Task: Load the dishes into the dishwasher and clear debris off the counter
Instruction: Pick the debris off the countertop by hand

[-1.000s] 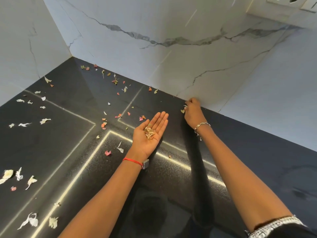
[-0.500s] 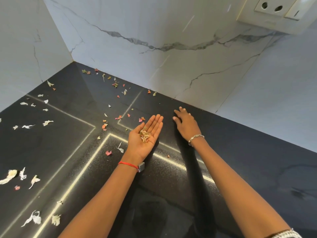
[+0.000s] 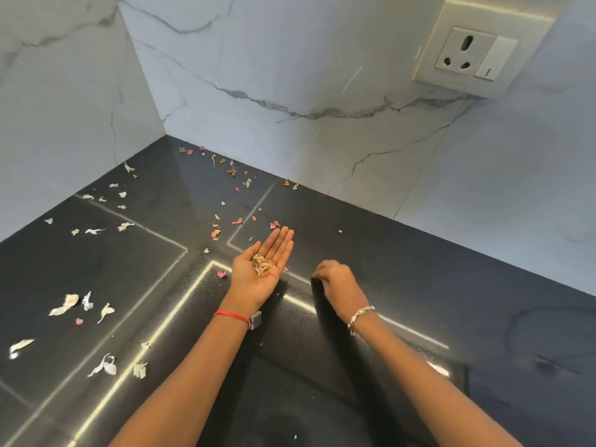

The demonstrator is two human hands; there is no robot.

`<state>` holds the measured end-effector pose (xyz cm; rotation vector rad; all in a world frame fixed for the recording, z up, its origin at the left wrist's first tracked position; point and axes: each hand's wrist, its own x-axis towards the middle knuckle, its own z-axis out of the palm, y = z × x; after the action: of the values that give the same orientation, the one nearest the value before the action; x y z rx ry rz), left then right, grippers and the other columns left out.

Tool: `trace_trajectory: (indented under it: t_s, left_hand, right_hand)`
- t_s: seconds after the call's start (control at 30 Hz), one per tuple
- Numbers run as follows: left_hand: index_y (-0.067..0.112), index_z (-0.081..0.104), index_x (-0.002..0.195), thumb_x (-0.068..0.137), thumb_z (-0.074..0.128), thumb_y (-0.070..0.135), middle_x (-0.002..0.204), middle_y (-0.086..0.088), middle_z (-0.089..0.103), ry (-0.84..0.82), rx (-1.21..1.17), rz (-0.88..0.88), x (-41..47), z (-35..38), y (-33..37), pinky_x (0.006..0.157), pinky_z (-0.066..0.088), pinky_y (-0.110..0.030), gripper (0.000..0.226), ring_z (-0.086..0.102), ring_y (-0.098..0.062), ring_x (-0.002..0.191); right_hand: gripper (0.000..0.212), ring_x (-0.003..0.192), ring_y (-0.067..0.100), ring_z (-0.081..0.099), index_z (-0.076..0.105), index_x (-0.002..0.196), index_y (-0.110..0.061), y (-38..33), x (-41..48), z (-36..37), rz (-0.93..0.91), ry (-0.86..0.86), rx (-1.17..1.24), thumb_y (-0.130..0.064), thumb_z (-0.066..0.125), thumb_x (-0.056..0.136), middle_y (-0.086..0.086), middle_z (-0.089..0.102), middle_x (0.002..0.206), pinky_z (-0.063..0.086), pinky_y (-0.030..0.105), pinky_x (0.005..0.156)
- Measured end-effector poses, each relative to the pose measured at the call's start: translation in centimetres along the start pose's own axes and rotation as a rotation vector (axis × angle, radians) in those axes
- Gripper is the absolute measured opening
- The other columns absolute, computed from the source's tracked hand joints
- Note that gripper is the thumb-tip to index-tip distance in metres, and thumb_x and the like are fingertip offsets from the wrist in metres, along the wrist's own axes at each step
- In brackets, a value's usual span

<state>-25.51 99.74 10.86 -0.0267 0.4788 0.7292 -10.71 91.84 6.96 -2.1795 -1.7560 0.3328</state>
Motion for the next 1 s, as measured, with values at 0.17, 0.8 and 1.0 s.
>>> trace_trajectory:
  t_s: [0.17, 0.8, 1.0]
  left_hand:
    - [-0.011, 0.068, 0.091, 0.1, 0.03, 0.016, 0.104, -0.024, 0.067, 0.012, -0.005, 0.035, -2.5, -0.9, 0.2, 0.08, 0.053, -0.046, 0.048, 0.068, -0.036, 0.091]
    - [-0.008, 0.068, 0.087, 0.099, 0.029, 0.014, 0.083, -0.021, 0.07, 0.134, 0.049, 0.023, -2.2, -1.9, -1.9, 0.056, 0.059, -0.036, 0.046, 0.071, -0.028, 0.071]
    - [-0.007, 0.066, 0.092, 0.097, 0.029, 0.014, 0.087, -0.021, 0.07, 0.101, 0.043, 0.013, -0.6, -1.9, -1.8, 0.063, 0.059, -0.037, 0.043, 0.071, -0.029, 0.075]
  right_hand:
    - [0.029, 0.114, 0.02, 0.049, 0.059, 0.115, 0.001, -1.9, -3.7, 1.4, -0.011, 0.042, -0.042, 0.003, 0.041, 0.093, 0.009, 0.053, 0.121, 0.04, 0.025, 0.098]
    - [0.02, 0.073, 0.01, 0.064, 0.075, 0.086, -0.006, -10.1, -2.4, -4.2, -0.011, 0.256, 0.532, 0.004, 0.059, 0.08, 0.007, 0.072, 0.083, 0.048, 0.014, 0.072]
    - [0.023, 0.082, 0.019, 0.066, 0.073, 0.098, -0.006, -9.3, -0.9, -3.3, -0.03, 0.257, 0.435, 0.003, 0.056, 0.085, 0.011, 0.071, 0.09, 0.051, 0.022, 0.078]
